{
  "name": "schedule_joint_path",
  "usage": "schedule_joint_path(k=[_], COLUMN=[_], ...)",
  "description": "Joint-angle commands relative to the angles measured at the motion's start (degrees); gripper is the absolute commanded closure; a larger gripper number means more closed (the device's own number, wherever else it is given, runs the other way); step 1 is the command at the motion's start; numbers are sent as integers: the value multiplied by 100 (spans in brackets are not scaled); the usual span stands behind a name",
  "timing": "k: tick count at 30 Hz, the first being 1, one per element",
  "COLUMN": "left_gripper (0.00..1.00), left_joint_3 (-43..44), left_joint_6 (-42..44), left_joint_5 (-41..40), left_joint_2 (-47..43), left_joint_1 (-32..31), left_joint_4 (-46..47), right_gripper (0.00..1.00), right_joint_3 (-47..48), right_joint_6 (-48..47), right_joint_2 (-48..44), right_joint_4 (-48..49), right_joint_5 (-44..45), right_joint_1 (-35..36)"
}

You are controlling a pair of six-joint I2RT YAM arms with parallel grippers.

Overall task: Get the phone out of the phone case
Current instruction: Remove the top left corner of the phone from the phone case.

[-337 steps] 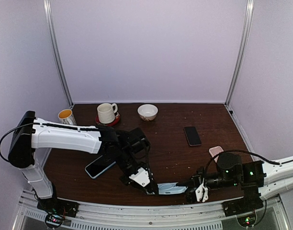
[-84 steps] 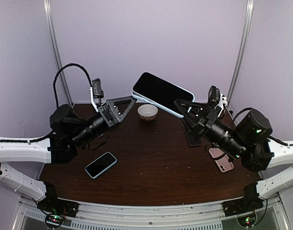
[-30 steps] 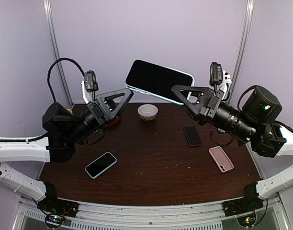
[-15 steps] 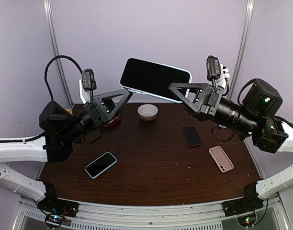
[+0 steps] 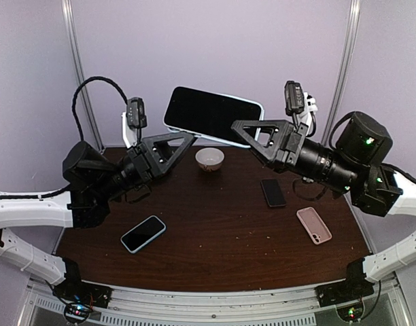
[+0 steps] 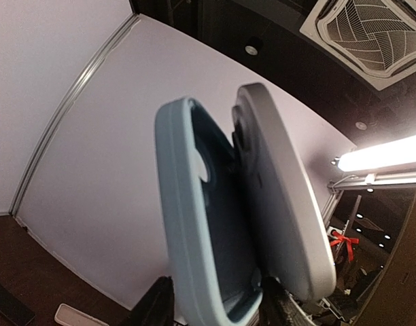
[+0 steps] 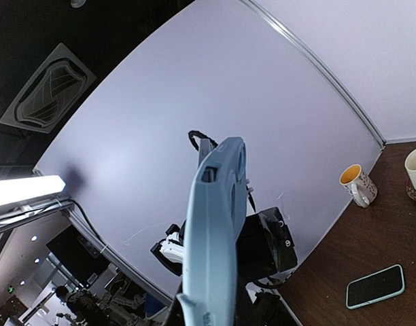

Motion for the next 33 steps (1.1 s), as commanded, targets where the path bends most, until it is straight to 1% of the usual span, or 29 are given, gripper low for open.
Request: schedule_joint_path(k=[1,4,9,16,19,28,33], left_gripper=[56,59,62,65,65,66,66], left_joint_3=[68,30,-28,-34,-143,-187,-159], left_joint_6=[-87,-92,-106,-96,-176,-215,-106], left_joint_5=[-262,-266,-397,-969,-1173,-1238,-1243], left_joint_2=[330,357,415,673,770,1088,1120], left_joint_1=[85,88,127,189,249,334,346], left_joint_4=[-539,-573,-679,-1337,-1444,-1694,-1825], right_gripper=[100,100,100,100,100,100,100], right_joint_3=[-18,-77,-240,-330,-295,-211,-193], right_joint_6=[301,396,522,882,908,916,770], right_joint_2=[265,261,175,308,275,271,238], right_joint_4=[261,320,459,987,988,1015,765], right_joint_5=[-1904,-2029,-1840,-1947,-1956,-2148,-2000], right_joint_1=[240,245,241,241,245,243,237])
